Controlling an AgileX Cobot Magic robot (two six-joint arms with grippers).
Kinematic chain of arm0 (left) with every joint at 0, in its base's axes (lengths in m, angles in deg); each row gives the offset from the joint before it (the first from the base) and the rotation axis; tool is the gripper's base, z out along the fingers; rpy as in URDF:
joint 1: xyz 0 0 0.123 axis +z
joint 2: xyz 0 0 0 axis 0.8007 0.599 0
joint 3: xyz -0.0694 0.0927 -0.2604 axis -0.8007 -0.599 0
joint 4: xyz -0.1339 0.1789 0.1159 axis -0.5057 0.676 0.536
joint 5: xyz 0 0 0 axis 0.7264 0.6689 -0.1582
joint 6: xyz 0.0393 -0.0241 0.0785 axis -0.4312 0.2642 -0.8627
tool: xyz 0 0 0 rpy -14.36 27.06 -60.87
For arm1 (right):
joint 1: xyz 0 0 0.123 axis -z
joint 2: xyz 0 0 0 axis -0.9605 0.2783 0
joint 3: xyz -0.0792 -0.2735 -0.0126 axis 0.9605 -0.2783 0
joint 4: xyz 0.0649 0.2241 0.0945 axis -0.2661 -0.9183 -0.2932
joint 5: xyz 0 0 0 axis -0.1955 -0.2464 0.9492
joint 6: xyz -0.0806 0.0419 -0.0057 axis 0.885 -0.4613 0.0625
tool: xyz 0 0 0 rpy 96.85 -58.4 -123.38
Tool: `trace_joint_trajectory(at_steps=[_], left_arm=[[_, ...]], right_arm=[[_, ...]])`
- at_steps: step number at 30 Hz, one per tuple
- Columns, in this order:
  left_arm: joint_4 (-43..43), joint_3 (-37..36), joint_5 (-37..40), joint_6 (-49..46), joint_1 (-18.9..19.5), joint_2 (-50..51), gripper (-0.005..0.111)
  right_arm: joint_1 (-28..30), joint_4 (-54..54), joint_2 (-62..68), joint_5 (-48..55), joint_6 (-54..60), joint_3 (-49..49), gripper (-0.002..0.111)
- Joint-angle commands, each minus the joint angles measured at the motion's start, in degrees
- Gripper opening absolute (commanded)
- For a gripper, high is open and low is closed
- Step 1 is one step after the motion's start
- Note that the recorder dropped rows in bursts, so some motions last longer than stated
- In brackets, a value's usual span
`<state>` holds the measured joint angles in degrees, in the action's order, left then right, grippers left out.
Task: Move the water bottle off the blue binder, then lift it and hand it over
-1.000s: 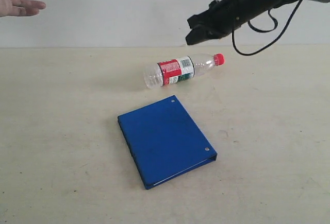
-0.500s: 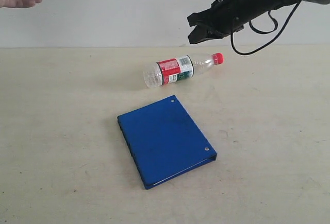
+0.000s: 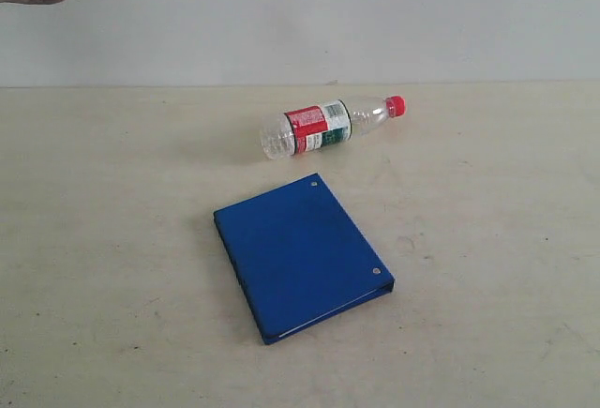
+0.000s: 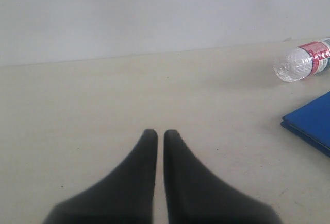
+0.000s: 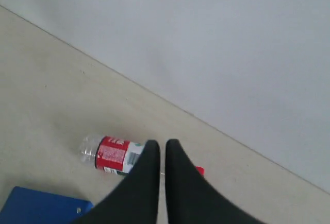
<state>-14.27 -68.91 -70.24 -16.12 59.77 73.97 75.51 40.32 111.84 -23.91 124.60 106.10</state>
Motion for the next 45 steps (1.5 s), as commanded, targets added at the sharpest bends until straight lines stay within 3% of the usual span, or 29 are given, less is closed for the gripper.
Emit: trace_joint_trajectory(at_steps=[1,8,17,26,29,34,36,45], left_arm=[[-0.55,0.13,-0.55,-0.15,-0.40,-0.16,0.004],[-0.55,0.13,-0.55,-0.15,-0.40,-0.16,0.004],[-0.55,0.13,-0.55,-0.15,-0.40,-0.16,0.004],[-0.55,0.13,-0.55,-0.15,-0.40,-0.16,0.004],[-0.55,0.13,-0.55,-0.15,-0.40,-0.16,0.004],[-0.55,0.13,-0.55,-0.15,-0.40,-0.16,0.004],[-0.55,0.13,-0.55,-0.15,-0.40,-0.16,0.004],[-0.55,0.13,-0.55,-0.15,-0.40,-0.16,0.004]], right_arm=[[5.09,1.40,-4.27,1.98,4.10,-6.06,0.000],[7.81,0.02,-6.19,4.69,12.82,-17.60,0.000],[-1.04,-3.73,-6.05,-0.95,29.18,-30.18,0.000],[-5.62,1.49,-6.05,-1.68,27.43,-31.88,0.001],[-5.62,1.49,-6.05,0.17,26.91,-31.88,0.018],[-5.62,1.49,-6.05,-1.35,23.79,-31.88,0.070],[-5.62,1.49,-6.05,-3.33,22.15,-31.88,0.073],[-6.21,1.14,-5.95,-6.47,21.88,-31.88,0.070]])
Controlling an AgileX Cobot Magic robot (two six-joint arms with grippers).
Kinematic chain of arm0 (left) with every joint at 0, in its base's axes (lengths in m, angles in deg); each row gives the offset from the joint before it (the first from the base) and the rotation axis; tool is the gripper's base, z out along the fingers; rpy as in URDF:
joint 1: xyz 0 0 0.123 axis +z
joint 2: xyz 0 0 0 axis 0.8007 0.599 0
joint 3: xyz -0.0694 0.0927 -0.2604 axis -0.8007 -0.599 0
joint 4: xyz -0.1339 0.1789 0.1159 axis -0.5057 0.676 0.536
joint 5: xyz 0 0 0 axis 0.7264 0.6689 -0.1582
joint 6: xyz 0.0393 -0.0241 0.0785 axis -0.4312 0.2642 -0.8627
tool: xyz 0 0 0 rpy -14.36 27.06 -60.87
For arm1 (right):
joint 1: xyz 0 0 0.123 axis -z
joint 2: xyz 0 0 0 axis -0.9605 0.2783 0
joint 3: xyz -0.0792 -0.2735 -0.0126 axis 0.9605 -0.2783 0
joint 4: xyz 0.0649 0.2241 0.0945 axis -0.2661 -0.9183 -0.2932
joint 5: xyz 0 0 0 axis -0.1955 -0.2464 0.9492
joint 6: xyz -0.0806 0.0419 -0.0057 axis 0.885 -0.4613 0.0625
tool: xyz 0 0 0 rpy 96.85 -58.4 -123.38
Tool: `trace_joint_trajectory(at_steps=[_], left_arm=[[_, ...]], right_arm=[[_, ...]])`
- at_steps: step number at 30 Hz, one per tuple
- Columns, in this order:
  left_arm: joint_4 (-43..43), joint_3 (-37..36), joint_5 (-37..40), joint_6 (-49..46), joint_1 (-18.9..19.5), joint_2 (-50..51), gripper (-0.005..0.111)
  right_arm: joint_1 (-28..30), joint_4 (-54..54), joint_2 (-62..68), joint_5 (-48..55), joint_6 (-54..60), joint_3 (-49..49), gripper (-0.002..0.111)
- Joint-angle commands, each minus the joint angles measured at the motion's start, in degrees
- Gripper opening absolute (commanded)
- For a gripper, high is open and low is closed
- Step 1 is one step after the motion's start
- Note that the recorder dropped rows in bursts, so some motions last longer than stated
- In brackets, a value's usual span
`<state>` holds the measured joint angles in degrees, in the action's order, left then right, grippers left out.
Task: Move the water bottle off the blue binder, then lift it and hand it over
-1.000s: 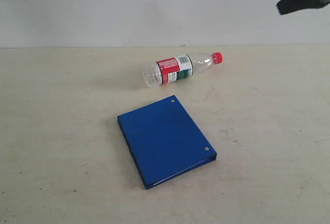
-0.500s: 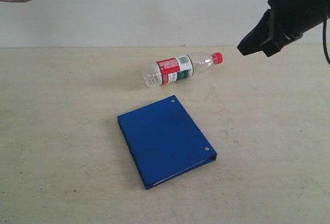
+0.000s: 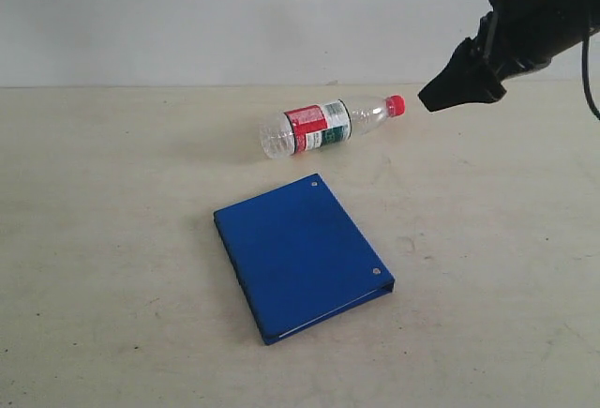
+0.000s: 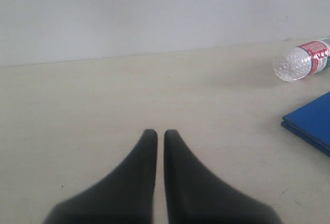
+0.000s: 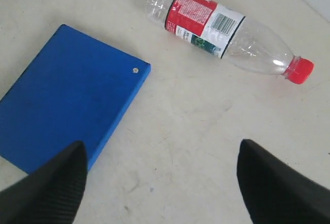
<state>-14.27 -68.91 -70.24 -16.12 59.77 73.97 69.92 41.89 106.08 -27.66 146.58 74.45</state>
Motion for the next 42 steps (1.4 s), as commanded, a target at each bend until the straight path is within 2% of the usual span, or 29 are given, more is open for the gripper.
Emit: trace_joint_trajectory(at_steps=[1,10,19,23,29,31,33,36,38,42], left_arm=[[-0.55,0.13,-0.55,-0.15,-0.40,-0.16,0.004],[-0.55,0.13,-0.55,-0.15,-0.40,-0.16,0.004],[-0.55,0.13,-0.55,-0.15,-0.40,-0.16,0.004],[-0.55,0.13,-0.55,-0.15,-0.40,-0.16,0.004],[-0.55,0.13,-0.55,-0.15,-0.40,-0.16,0.004],[-0.55,0.13,-0.55,-0.15,-0.40,-0.16,0.004],[-0.55,0.13,-0.55,-0.15,-0.40,-0.16,0.004],[-0.55,0.13,-0.55,-0.15,-0.40,-0.16,0.004],[-0.55,0.13,-0.55,-0.15,-0.40,-0.16,0.004],[-0.55,0.13,-0.55,-0.15,-0.40,-0.16,0.004]], right_arm=[[-0.85,-0.23,0.08,-3.79,-0.10,-0.24,0.070],[-6.02,0.07,9.13,-20.46,10.08,-0.24,0.070],[-6.39,-0.73,18.71,-33.94,20.37,1.66,0.070],[-6.39,-3.71,22.62,-40.35,20.48,5.43,0.070],[-6.39,-3.79,28.62,-36.38,20.77,14.20,0.070],[-6.39,-5.09,30.58,-37.72,17.03,16.47,0.070],[-6.39,-10.78,31.56,-40.20,9.26,18.18,0.069],[-6.39,-19.15,31.74,-41.33,1.08,20.81,0.064],[-6.60,-24.36,31.84,-40.83,0.23,22.78,0.057],[-7.63,-28.96,34.62,-39.32,-0.67,27.25,0.031]])
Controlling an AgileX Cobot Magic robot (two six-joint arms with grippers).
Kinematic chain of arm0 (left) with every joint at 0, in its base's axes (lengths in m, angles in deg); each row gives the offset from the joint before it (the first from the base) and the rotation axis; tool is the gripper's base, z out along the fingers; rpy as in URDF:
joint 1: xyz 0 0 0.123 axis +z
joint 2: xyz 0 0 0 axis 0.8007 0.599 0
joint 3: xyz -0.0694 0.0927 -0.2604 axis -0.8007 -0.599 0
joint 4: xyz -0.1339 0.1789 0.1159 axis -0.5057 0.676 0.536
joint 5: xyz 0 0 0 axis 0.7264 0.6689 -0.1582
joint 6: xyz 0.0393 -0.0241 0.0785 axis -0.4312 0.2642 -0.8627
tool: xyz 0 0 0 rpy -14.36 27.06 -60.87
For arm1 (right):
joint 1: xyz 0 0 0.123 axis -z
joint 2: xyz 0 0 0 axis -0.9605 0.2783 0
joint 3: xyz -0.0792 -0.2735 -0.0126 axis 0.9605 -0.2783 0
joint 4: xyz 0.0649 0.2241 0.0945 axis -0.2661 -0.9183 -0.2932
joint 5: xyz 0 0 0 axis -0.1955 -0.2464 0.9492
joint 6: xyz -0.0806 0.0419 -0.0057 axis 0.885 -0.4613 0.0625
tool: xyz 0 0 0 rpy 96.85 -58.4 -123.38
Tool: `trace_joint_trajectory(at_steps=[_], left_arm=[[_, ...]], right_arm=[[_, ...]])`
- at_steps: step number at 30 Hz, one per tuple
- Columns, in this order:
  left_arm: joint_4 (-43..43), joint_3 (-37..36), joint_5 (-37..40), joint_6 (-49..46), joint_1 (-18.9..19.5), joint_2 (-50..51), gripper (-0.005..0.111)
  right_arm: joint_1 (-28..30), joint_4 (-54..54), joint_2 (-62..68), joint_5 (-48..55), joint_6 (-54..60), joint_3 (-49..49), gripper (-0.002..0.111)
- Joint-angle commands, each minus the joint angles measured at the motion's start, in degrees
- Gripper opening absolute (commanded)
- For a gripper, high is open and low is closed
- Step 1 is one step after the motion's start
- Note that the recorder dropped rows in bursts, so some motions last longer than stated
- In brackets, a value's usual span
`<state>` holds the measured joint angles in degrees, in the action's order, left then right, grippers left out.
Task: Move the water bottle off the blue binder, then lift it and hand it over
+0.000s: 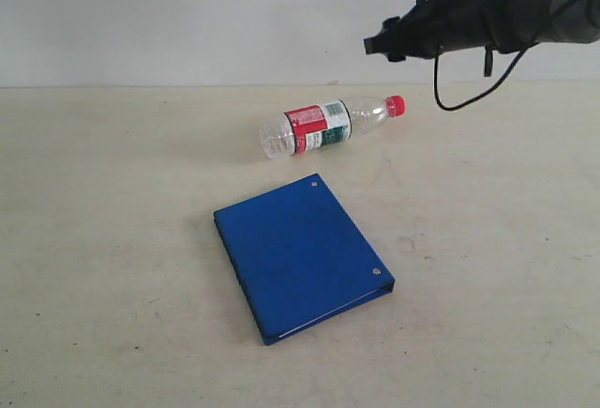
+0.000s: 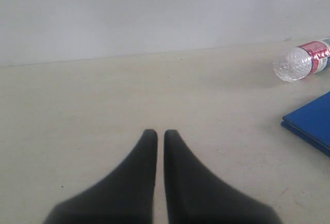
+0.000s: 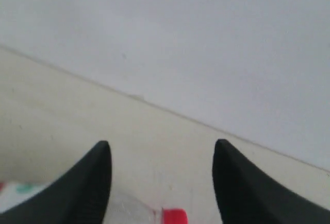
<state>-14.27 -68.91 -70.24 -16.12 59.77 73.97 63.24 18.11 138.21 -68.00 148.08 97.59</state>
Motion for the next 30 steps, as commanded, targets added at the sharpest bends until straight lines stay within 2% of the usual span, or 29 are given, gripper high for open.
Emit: trace_joint_trajectory(at_steps=[1,3,8,12,16,19,21,23,26,30], left_arm=[[-0.55,0.13,-0.55,-0.15,-0.40,-0.16,0.004],[-0.55,0.13,-0.55,-0.15,-0.40,-0.16,0.004],[-0.55,0.13,-0.55,-0.15,-0.40,-0.16,0.004],[-0.55,0.13,-0.55,-0.15,-0.40,-0.16,0.004],[-0.55,0.13,-0.55,-0.15,-0.40,-0.16,0.004],[-0.55,0.13,-0.55,-0.15,-0.40,-0.16,0.004],[-0.55,0.13,-0.55,-0.15,-0.40,-0.16,0.004],[-0.55,0.13,-0.55,-0.15,-0.40,-0.16,0.004],[-0.55,0.13,-0.55,-0.15,-0.40,-0.16,0.004],[-0.55,0.13,-0.55,-0.15,-0.40,-0.16,0.004]], right_arm=[[-1.28,-5.35,3.47,2.40,-3.12,5.26,0.025],[-1.40,-5.61,6.18,6.46,-5.90,8.36,0.020],[-1.40,-5.95,12.88,11.81,-16.99,15.83,0.026],[-1.51,-5.17,15.79,14.60,-18.13,18.11,0.025],[-2.67,3.19,16.07,20.23,-18.65,18.11,0.025],[-2.55,11.82,14.90,29.07,-20.57,18.11,0.025],[-2.55,22.97,13.06,34.87,-25.71,18.11,0.023],[-2.55,33.31,10.45,43.01,-29.33,18.11,0.015],[-2.55,39.11,7.70,46.83,-29.47,18.11,0.013],[-2.55,44.20,3.31,46.60,-28.51,18.11,0.013]])
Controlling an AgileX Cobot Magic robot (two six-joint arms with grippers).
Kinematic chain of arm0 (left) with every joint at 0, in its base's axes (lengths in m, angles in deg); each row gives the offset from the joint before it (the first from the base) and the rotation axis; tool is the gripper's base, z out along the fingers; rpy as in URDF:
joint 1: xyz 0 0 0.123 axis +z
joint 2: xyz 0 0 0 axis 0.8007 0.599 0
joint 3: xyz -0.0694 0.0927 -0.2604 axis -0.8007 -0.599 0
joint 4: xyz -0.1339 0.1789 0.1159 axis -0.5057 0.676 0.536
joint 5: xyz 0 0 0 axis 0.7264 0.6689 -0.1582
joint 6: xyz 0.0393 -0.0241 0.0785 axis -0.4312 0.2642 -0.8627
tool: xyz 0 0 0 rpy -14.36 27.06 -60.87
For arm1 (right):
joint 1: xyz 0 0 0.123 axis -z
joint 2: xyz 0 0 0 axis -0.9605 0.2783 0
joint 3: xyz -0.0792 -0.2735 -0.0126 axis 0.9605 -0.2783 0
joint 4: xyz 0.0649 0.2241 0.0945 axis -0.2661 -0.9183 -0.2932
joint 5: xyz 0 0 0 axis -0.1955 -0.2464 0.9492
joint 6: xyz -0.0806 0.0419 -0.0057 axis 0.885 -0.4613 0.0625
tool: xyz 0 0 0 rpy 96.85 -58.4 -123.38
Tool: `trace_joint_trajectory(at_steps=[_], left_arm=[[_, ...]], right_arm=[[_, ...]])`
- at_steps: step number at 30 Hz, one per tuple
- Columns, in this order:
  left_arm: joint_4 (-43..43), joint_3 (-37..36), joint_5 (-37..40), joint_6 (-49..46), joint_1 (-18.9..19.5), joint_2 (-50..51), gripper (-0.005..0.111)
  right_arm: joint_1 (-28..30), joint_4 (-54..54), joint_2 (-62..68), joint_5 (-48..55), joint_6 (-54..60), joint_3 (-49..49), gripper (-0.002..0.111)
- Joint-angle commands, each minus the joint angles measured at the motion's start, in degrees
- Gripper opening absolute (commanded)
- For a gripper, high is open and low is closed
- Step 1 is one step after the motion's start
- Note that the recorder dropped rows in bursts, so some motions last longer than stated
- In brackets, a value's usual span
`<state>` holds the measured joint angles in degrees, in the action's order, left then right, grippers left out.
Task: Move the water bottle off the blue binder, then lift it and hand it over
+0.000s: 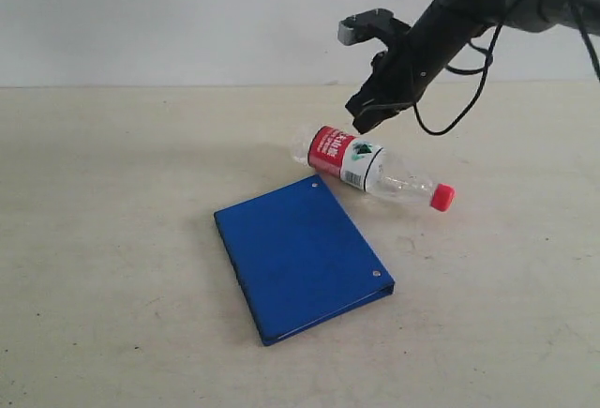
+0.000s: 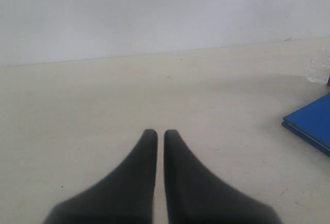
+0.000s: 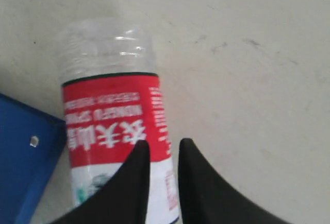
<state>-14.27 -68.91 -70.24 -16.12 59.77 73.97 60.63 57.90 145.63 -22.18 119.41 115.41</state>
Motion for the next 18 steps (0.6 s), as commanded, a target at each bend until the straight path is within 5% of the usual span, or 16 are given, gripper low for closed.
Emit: trace_joint_trajectory(at_steps=[1,4,5,9,18], left_arm=[[-0.55,0.13,-0.55,-0.15,-0.40,-0.16,0.004],[-0.55,0.13,-0.55,-0.15,-0.40,-0.16,0.004],[-0.55,0.13,-0.55,-0.15,-0.40,-0.16,0.004],[-0.55,0.13,-0.55,-0.15,-0.40,-0.16,0.004],[-0.55,0.13,-0.55,-0.15,-0.40,-0.16,0.004]], right_arm=[[0.06,4.64,-5.70,2.22,-0.32,0.29,0.013],[0.06,4.64,-9.03,11.21,-0.32,0.29,0.026],[0.06,4.88,-10.61,11.92,-0.86,0.29,0.041],[0.06,7.28,-13.51,11.92,-12.58,0.01,0.072],[0.06,11.26,-22.57,11.92,-22.43,-16.56,0.072]])
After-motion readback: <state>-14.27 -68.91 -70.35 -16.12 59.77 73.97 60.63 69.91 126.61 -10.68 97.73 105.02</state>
